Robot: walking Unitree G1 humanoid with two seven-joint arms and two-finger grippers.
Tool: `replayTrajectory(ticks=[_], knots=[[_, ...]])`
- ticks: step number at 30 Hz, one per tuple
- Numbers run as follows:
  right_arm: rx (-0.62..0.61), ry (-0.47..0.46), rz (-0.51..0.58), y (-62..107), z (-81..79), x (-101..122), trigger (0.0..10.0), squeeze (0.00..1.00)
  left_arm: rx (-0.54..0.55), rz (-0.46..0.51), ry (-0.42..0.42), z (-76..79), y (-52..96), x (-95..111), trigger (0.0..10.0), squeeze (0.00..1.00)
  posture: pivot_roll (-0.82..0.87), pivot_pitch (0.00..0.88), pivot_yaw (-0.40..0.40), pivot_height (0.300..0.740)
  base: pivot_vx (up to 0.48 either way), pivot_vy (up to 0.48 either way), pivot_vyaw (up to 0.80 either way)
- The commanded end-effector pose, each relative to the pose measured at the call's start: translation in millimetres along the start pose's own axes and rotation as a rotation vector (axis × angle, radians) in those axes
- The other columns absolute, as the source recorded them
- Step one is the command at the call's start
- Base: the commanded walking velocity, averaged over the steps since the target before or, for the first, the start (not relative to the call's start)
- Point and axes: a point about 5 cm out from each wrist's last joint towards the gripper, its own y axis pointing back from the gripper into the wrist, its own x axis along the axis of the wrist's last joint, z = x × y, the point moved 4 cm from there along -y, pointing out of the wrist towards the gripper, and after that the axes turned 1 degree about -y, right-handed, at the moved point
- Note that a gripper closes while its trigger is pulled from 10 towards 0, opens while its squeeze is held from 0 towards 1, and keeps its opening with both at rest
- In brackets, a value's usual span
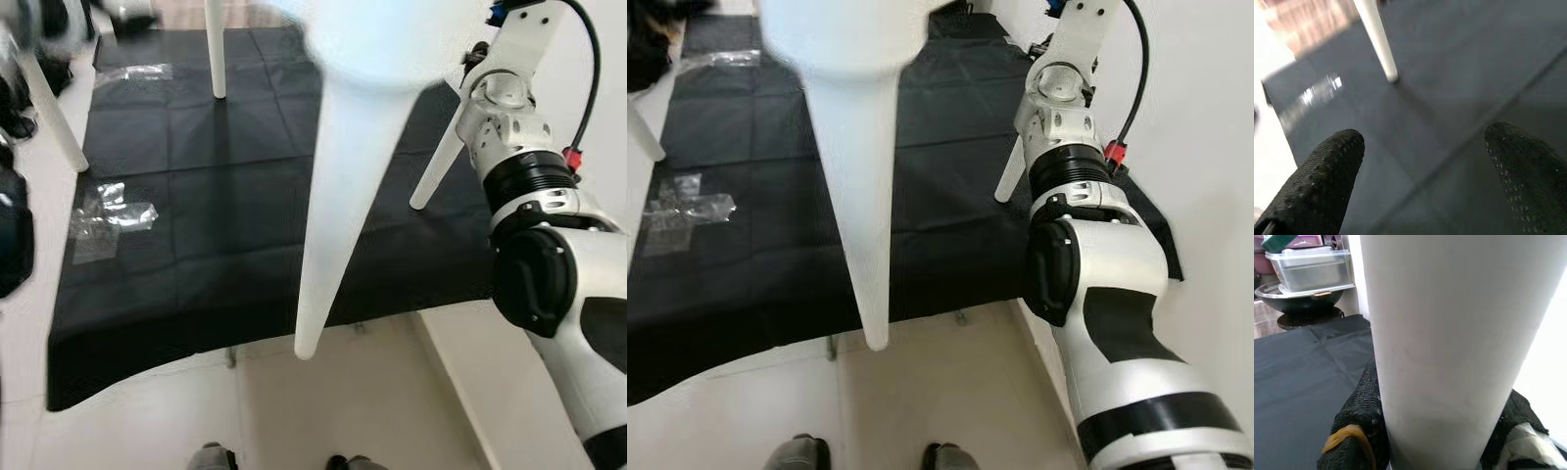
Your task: Building children table
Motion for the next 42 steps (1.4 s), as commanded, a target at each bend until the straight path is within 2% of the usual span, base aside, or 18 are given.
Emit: replayTrajectory(ticks=[1, 5, 9, 12, 15, 18, 21, 23, 24, 26, 27, 29, 31, 32, 33, 34, 35, 42], knots=[[-0.054, 0.08, -0.14, -2.0, 17.9, -38.9, 10.0, 0.0, 0.021, 0.007, -0.008, -6.1, 4.3, 6.7, 10.0, 0.0, -0.01, 0.185, -0.053, 0.74, 0.0, 0.0, 0.0], [-0.065, 0.054, -0.117, -3.6, 20.9, -28.8, 10.0, 0.0, 0.049, 0.065, 0.028, -9.0, 6.3, 22.2, 10.0, 0.0, -0.01, 0.187, -0.053, 0.74, 0.0, 0.0, 0.0], [-0.061, 0.037, -0.108, -3.5, 18.2, -21.7, 10.0, 0.0, 0.007, 0.072, 0.0, -4.5, 6.6, 28.3, 10.0, 0.0, -0.01, 0.187, -0.057, 0.74, 0.0, 0.0, 0.0], [-0.046, 0.034, -0.091, -2.5, 12.0, -14.7, 10.0, 0.0, -0.175, 0.048, -0.071, 14.6, 6.0, 27.9, 10.0, 0.0, -0.01, 0.187, -0.057, 0.74, 0.0, 0.0, 0.0], [-0.039, 0.021, -0.078, -2.0, 8.8, -10.2, 10.0, 0.0, -0.454, 0.057, -0.175, 42.9, 11.1, 29.1, 10.0, 0.0, -0.01, 0.183, -0.061, 0.74, 0.0, 0.0, 0.0], [-0.032, 0.016, -0.065, -1.0, 4.5, -3.9, 10.0, 0.0, -0.866, 0.117, -0.305, 80.6, 32.0, 37.0, 10.0, 0.0, -0.02, 0.182, -0.07, 0.74, 0.0, 0.0, 0.0], [-0.028, 0.018, -0.059, -0.3, 1.8, -0.6, 10.0, 0.0, -1.044, 0.188, -0.393, 102.7, 50.9, 46.5, 10.0, 0.0, -0.02, 0.184, -0.075, 0.74, 0.0, 0.0, 0.0], [-0.028, 0.018, -0.058, -0.1, 1.2, 0.0, 10.0, 0.0, -1.082, 0.2, -0.406, 109.8, 54.9, 47.3, 10.0, 0.0, -0.02, 0.184, -0.075, 0.74, 0.0, 0.0, 0.0], [-0.02, 0.023, -0.049, 0.6, -1.8, 2.4, 10.0, 0.0, -1.132, 0.237, -0.411, 120.2, 62.3, 53.6, 10.0, 0.0, -0.02, 0.185, -0.086, 0.74, 0.0, 0.0, 0.0], [0.023, 0.043, -0.012, 3.6, -14.1, 10.7, 10.0, 0.0, -1.114, 0.316, -0.382, 130.2, 61.0, 70.5, 10.0, 0.0, -0.02, 0.186, -0.094, 0.74, 0.0, 0.0, 0.0], [0.023, 0.043, -0.012, 3.6, -14.1, 10.7, 10.0, 0.0, -1.114, 0.316, -0.382, 130.2, 61.0, 70.5, 10.0, 0.0, -0.02, 0.186, -0.094, 0.74, 0.0, 0.0, 0.0], [0.039, 0.037, 0.003, 6.1, -21.8, 15.6, 10.0, 0.0, -0.963, 0.369, -0.342, 127.6, 42.6, 83.1, 10.0, 0.0, -0.02, 0.183, -0.1, 0.74, 0.0, 0.0, 0.0], [0.065, 0.025, 0.012, 9.3, -31.2, 20.8, 10.0, 0.0, -0.759, 0.405, -0.204, 110.3, 22.4, 93.2, 10.0, 0.0, -0.02, 0.182, -0.113, 0.74, 0.0, 0.0, 0.0], [0.077, 0.022, 0.013, 10.7, -35.3, 22.2, 10.0, 0.0, -0.691, 0.403, -0.18, 103.2, 17.9, 91.5, 10.0, 0.0, -0.02, 0.183, -0.114, 0.74, 0.0, 0.0, 0.0], [0.077, 0.022, 0.013, 10.7, -35.3, 22.2, 10.0, 0.0, -0.691, 0.403, -0.18, 103.2, 17.9, 91.5, 10.0, 0.0, -0.02, 0.183, -0.114, 0.74, 0.0, 0.0, 0.0], [0.098, 0.03, 0.021, 12.3, -40.2, 24.4, 10.0, 0.0, -0.652, 0.399, -0.135, 93.0, 16.8, 84.2, 10.0, 0.0, -0.02, 0.183, -0.115, 0.74, 0.0, 0.345, 0.0], [0.101, 0.029, 0.021, 12.6, -41.2, 24.5, 10.0, 0.0, -0.639, 0.398, -0.149, 89.6, 16.9, 80.1, 10.0, 0.0, -0.02, 0.183, -0.117, 0.74, 0.259, 0.405, 0.0], [0.103, 0.038, 0.018, 13.0, -42.3, 23.6, 10.0, 0.0, -0.626, 0.382, -0.171, 85.8, 19.1, 71.2, 10.0, 0.0, -0.02, 0.183, -0.119, 0.74, 0.307, 0.367, 0.0]])
